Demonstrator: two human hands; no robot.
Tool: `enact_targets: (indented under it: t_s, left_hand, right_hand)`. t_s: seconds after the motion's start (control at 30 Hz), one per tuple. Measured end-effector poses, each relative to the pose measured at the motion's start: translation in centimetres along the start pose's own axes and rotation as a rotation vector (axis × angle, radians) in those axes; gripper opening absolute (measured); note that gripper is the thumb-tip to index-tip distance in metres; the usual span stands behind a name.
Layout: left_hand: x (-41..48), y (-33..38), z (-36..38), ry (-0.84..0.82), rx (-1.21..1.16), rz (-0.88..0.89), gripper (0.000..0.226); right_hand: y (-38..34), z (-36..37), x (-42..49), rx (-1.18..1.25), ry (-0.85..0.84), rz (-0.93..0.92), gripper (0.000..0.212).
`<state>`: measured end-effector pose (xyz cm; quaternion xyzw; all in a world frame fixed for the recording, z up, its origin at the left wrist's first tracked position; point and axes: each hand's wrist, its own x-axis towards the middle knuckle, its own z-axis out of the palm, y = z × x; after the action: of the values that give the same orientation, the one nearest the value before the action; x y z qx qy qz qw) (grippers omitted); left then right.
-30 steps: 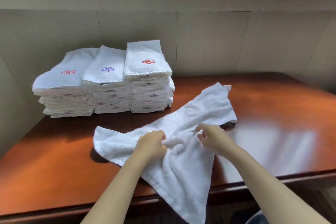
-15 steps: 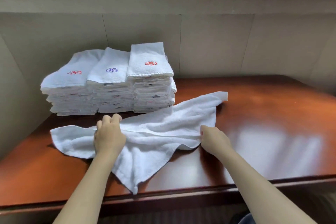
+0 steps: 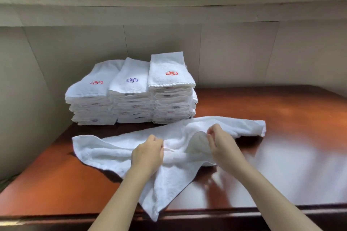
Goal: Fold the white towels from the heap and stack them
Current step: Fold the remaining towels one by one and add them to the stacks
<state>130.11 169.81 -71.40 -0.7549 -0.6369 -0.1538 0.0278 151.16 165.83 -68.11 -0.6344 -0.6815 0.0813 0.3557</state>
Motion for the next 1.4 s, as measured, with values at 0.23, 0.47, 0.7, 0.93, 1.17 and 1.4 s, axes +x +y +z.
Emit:
enact_targets:
  t_s: [0.23, 0.47, 0.7, 0.93, 1.17, 1.4]
  left_hand:
    - [1.1, -0.6, -1.3, 0.34, -0.415, -0.187, 0.01]
    - [1.1, -2.4, -2.2, 0.275, -0.556, -0.203, 0.063]
    - [1.2, -2.9, -3.2, 0.523, -0.309, -0.039, 0.052]
    - [2.7, -3.7, -8.5, 0.537, -0.213, 0.0, 0.061]
    - [5.8, -4.6, -18.0, 0.671, -0.164, -0.037, 0.05]
    - [4.8, -4.0, -24.7, 0.803, -0.107, -0.006, 0.062]
  right_hand:
    - [-0.8, 0.8, -0.9, 0.099, -0.012, -0.063, 0.019]
    - [-0.4, 1.0, -0.8, -0.238, -0.117, -0.035, 0.037]
    - [1.0, -2.4, 0.5, -0.387, 0.203, 0.139, 0.035]
    - [1.0, -6.3, 2.8, -0.295, 0.341, 0.315, 0.033]
    - [-2.9, -15.0, 7.3, -0.137, 0.578, 0.317, 0.03]
    - [-6.8, -21.3, 6.7, -0.112, 0.828, 0.085, 0.022]
